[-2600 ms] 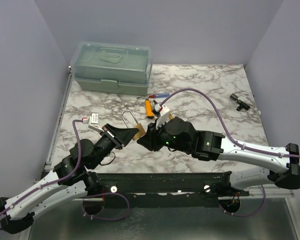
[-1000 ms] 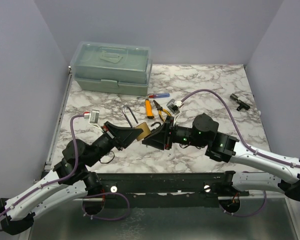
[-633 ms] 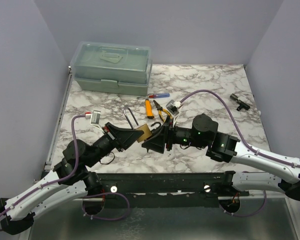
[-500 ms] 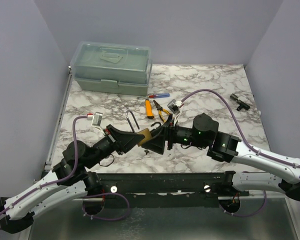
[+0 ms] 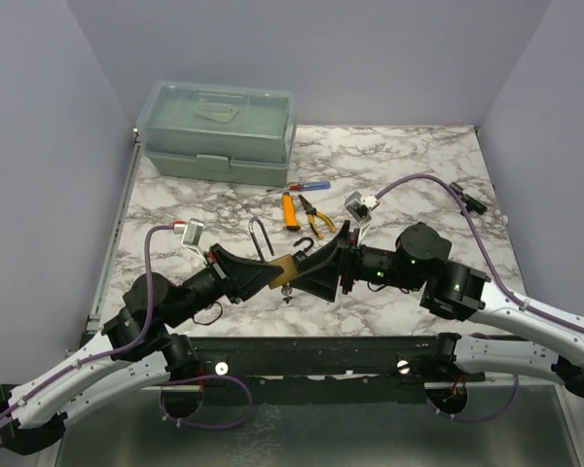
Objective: Unlock with the key
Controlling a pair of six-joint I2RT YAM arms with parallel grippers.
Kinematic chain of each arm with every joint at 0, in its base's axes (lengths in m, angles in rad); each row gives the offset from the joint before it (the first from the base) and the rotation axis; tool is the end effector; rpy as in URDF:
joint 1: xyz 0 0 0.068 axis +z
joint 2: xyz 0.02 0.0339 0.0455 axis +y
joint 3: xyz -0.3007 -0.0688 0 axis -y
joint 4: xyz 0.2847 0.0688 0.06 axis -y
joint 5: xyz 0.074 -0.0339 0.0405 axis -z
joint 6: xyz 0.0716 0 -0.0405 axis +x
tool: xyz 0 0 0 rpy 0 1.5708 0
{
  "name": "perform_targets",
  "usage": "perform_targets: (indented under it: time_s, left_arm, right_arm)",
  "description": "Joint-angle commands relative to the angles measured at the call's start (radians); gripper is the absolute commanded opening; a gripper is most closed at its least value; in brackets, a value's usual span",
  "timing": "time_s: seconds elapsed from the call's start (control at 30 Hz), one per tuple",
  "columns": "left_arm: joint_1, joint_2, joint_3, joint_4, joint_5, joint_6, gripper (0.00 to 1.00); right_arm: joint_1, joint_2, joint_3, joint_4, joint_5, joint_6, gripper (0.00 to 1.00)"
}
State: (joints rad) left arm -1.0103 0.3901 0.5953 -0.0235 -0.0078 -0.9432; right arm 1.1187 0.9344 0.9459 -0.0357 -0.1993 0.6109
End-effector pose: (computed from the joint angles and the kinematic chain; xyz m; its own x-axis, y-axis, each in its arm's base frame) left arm 0.0811 -0.1281 0.3709 -0.6259 -0.5254 -0.5764 0.5727 0.1921 -0.7969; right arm 0.1049 0.2485 0.4151 -0.5640 0.1257 -0.8161 -0.7870 0.2174 0.5774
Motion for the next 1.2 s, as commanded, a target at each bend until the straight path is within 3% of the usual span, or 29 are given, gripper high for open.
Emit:
perform_targets:
  time_s: [0.0, 0.9, 1.03, 1.17]
  left_arm:
    - [-0.002, 0.011, 0.049, 0.121, 0.084, -0.016, 0.0]
    - [-0.002, 0.015, 0.04, 0.178, 0.137, -0.026, 0.0]
    - [-0.001, 0.014, 0.036, 0.179, 0.137, -0.026, 0.0]
    - [-0.002, 0.011, 0.03, 0.178, 0.134, -0.022, 0.0]
  right_arm:
    - [-0.006, 0.015, -0.017, 0.06, -0.078, -0.005, 0.66]
    - [-0.03, 0.116, -0.005, 0.161, -0.231, 0.025, 0.38]
    - [-0.035, 0.123, -0.005, 0.17, -0.231, 0.029, 0.27]
    - [-0.04, 0.121, -0.009, 0.176, -0.216, 0.035, 0.05]
